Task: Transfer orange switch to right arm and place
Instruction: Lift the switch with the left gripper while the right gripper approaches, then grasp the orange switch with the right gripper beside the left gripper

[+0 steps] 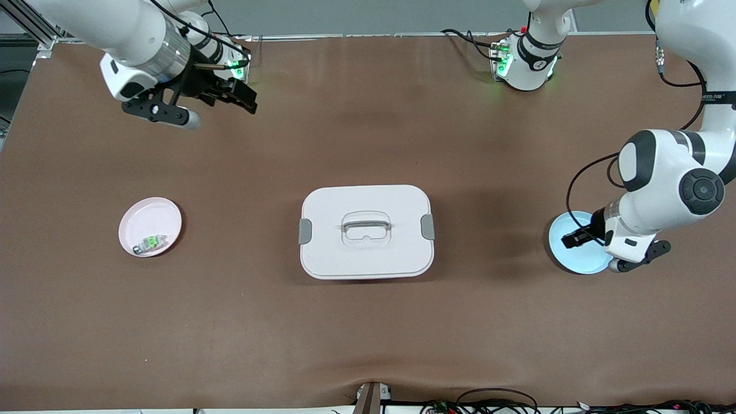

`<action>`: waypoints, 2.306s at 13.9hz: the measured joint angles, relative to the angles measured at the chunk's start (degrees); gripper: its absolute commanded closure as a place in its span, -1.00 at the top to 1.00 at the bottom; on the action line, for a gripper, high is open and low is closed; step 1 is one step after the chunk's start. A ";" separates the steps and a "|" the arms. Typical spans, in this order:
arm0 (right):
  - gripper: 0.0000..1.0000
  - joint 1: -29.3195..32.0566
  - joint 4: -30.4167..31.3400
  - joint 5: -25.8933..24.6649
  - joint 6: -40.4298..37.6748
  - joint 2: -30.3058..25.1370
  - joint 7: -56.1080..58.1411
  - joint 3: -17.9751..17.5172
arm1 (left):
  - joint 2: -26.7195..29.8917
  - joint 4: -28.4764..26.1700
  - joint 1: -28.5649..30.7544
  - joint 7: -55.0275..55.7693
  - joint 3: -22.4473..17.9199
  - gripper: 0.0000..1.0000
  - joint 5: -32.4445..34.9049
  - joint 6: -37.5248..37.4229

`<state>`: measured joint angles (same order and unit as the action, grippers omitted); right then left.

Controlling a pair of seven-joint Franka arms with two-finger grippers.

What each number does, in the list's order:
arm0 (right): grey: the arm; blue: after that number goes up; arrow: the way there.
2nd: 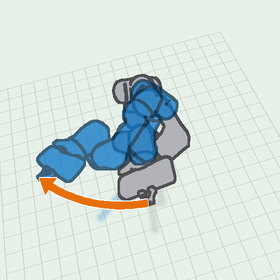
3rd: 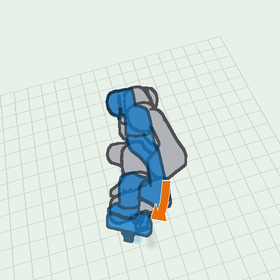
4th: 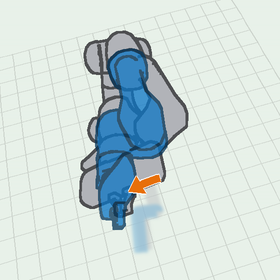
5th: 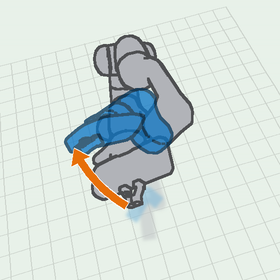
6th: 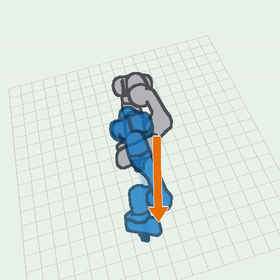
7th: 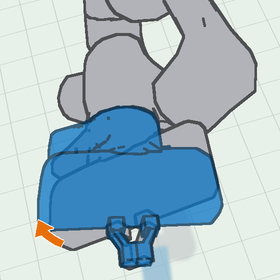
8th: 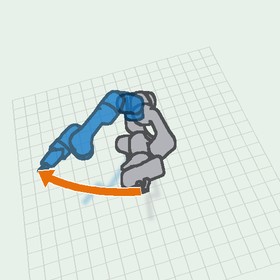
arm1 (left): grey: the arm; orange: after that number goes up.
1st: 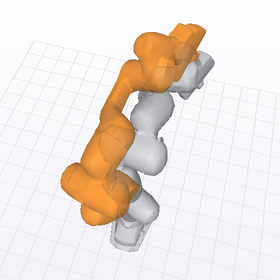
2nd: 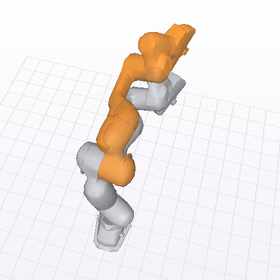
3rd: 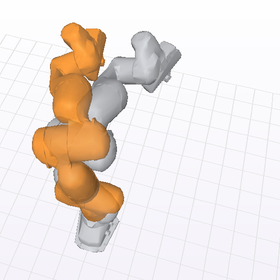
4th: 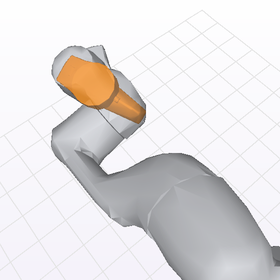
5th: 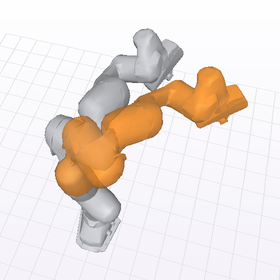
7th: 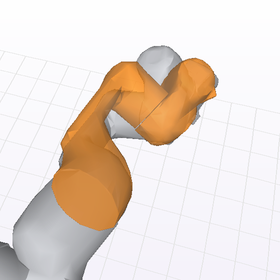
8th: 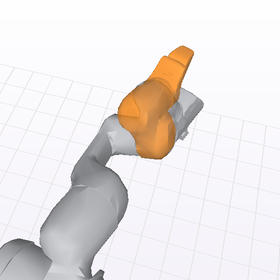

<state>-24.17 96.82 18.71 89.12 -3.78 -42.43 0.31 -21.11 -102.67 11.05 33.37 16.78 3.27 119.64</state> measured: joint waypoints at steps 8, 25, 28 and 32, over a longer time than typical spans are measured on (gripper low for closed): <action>1.00 -8.92 7.84 4.91 18.72 -1.65 -7.43 -0.24 | -0.20 7.86 -0.87 30.74 13.35 -1.00 -9.77 -5.30; 1.00 -20.22 15.23 14.24 53.00 4.49 -14.33 -0.30 | -3.24 17.24 -16.66 54.77 15.31 -1.00 -29.63 -9.14; 1.00 -20.44 15.23 14.67 54.06 6.26 -14.36 -0.30 | -3.24 18.12 -17.87 56.22 15.42 -1.00 -31.85 -10.24; 1.00 -20.44 15.22 18.37 55.42 6.67 -14.39 -0.21 | -3.42 18.15 -18.33 56.26 15.44 -1.00 -32.82 -11.80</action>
<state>-44.61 112.04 37.08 144.53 2.89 -56.82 0.09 -24.53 -84.51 -7.28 89.63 32.22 -29.56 107.84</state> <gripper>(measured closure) 0.000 0.278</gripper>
